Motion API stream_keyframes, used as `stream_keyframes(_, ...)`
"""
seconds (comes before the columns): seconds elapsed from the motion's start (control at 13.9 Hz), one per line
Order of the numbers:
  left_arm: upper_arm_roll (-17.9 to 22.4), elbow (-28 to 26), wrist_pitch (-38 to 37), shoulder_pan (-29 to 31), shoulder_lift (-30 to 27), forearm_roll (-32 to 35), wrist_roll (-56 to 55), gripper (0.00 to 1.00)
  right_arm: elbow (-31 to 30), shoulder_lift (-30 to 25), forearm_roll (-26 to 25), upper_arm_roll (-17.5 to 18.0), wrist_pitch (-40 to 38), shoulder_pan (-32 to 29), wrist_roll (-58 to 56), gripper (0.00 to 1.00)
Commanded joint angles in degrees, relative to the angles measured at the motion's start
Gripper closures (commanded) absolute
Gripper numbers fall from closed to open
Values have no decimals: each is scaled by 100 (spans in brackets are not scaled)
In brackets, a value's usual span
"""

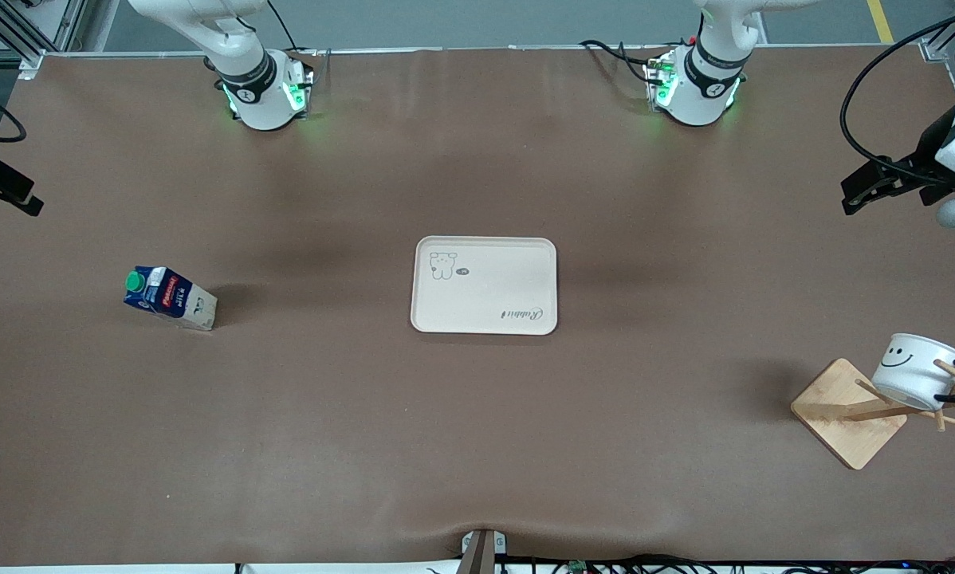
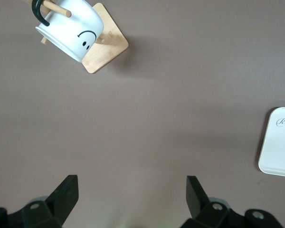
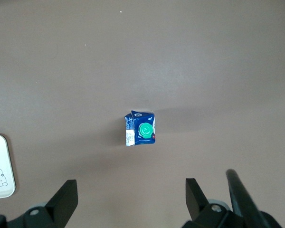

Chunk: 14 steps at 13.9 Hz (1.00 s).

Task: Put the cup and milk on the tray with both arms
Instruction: 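Move the left gripper toward the white mug while the right gripper approaches the milk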

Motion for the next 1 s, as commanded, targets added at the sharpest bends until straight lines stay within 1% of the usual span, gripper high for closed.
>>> stream_keyframes(0.0, 6, 145, -45, -53, 87, 110, 4, 0, 163, 94, 64, 8, -48, -9, 77, 0)
stream_keyframes(0.22, 6, 206, 25, -71, 175, 110, -66, 0, 163, 94, 64, 8, -48, -9, 77, 0)
stream_keyframes(0.5, 6, 286, 244, -71, 377, 136, -496, 0, 172, 156, 64, 8, -39, -9, 68, 0)
stream_keyframes(0.65, 6, 6, 901, 8, 447, 136, -506, 0, 172, 200, 64, 8, -39, -1, 68, 0)
stream_keyframes(0.93, 15, -521, 1896, 201, 430, 136, -515, 0, 172, 331, 64, 17, -39, 17, 68, 0)
